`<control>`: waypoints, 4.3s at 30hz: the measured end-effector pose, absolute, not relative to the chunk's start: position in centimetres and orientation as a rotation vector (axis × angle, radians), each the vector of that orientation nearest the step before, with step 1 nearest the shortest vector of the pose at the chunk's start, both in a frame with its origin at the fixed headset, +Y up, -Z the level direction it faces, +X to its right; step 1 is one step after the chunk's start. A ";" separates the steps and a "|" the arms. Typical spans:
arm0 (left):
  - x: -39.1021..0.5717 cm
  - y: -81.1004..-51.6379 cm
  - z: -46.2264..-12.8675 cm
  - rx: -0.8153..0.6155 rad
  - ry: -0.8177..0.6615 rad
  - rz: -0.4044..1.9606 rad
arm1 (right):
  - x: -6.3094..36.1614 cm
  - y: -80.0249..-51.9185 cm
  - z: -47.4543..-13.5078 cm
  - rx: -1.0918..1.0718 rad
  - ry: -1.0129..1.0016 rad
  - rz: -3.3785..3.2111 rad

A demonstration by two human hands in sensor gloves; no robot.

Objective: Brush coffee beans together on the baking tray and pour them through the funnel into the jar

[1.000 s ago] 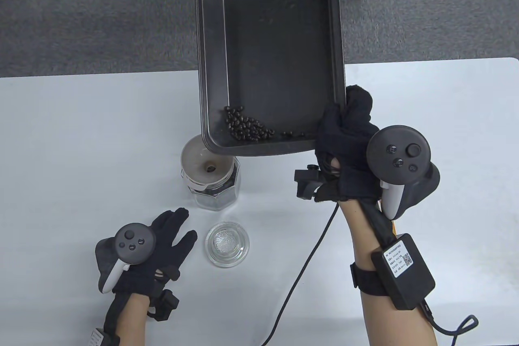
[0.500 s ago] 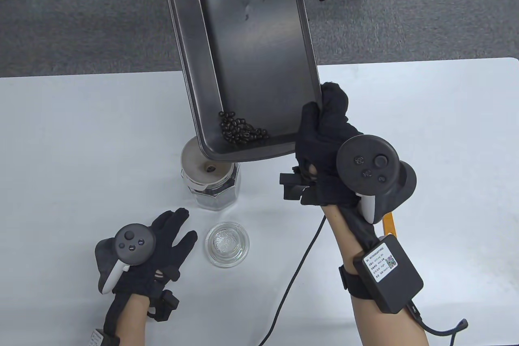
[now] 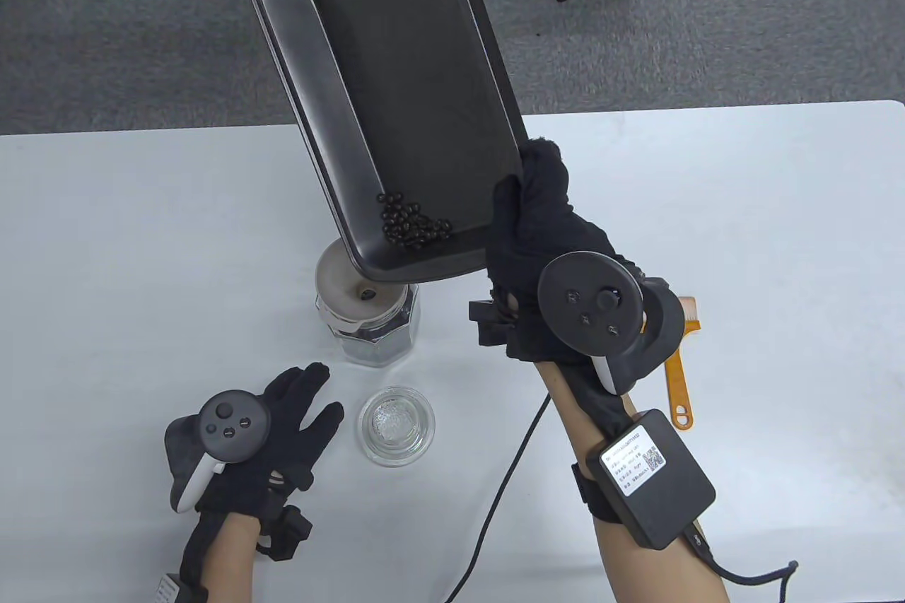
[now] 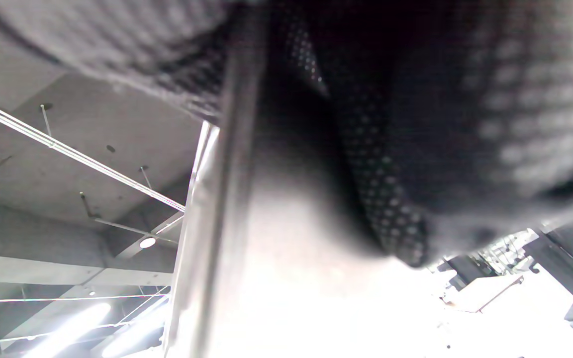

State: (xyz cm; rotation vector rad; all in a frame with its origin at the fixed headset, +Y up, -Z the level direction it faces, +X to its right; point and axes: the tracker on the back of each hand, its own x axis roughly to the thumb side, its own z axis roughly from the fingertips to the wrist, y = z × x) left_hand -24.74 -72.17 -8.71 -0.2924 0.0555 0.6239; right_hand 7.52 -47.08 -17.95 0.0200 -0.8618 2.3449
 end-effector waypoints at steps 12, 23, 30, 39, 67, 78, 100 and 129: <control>-24.8 -72.2 -8.7 -0.293 0.060 0.625 | 6.8 -47.1 -17.5 0.087 -0.923 2.323; -25.2 -72.2 -8.8 -0.293 0.072 0.644 | 5.8 -47.2 -17.5 0.168 -0.973 2.344; -25.2 -72.3 -8.8 -0.298 0.072 0.642 | 5.2 -47.0 -17.3 0.223 -1.029 2.362; -25.1 -72.3 -8.9 -0.306 0.071 0.642 | 5.3 -46.8 -17.3 0.263 -1.076 2.348; -25.1 -72.5 -9.0 -0.314 0.075 0.641 | 4.4 -46.5 -16.7 0.429 -1.218 2.306; -25.1 -72.5 -9.0 -0.320 0.078 0.638 | 3.7 -46.7 -16.4 0.477 -1.253 2.314; -25.1 -72.6 -9.0 -0.326 0.081 0.636 | 3.5 -46.6 -16.3 0.526 -1.284 2.288; -25.2 -72.6 -9.0 -0.313 0.077 0.652 | 3.3 -46.2 -15.6 0.609 -1.342 2.255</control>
